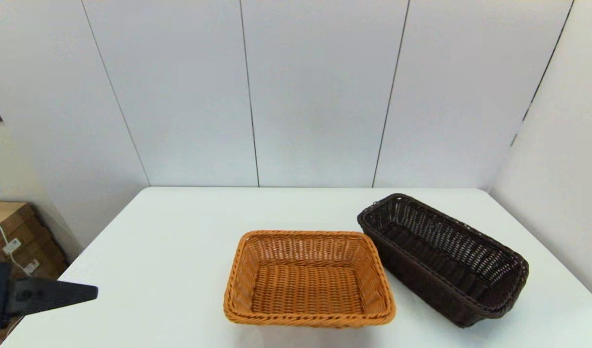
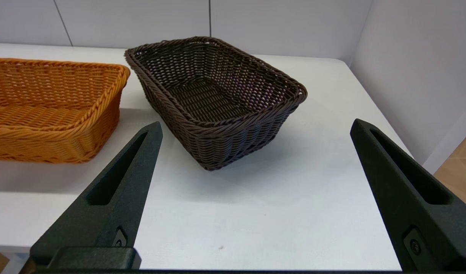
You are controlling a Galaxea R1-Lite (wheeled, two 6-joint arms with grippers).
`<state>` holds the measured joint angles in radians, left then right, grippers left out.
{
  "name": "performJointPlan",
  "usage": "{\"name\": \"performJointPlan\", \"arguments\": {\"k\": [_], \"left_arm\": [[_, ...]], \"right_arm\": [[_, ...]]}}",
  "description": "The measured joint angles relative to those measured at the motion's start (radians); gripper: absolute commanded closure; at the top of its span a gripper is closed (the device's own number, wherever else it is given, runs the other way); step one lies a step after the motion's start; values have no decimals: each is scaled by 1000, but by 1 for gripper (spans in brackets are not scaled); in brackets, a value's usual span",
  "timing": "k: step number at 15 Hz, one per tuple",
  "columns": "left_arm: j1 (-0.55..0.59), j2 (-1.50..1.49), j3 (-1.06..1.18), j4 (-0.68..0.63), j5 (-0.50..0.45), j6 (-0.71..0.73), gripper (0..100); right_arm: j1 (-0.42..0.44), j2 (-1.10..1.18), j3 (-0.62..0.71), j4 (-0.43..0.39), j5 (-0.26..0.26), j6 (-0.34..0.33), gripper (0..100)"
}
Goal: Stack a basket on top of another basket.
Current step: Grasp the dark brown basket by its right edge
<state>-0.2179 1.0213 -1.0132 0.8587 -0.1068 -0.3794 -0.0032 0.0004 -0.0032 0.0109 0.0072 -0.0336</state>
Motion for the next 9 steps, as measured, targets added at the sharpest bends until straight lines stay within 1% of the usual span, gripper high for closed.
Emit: {"name": "performJointPlan", "arguments": {"k": [2, 4, 7, 9], "left_arm": [[0, -120, 43, 25, 68, -19, 0], [1, -239, 79, 70, 105, -46, 0], [27, -393, 112, 160, 117, -106, 0], [81, -490, 125, 219, 116, -116, 0]], "right_arm": [[0, 0, 0, 1, 0, 1, 0], [0, 0, 0, 1, 0, 0, 0], [0, 0, 0, 1, 0, 2, 0], [0, 0, 0, 0, 0, 2, 0]]}}
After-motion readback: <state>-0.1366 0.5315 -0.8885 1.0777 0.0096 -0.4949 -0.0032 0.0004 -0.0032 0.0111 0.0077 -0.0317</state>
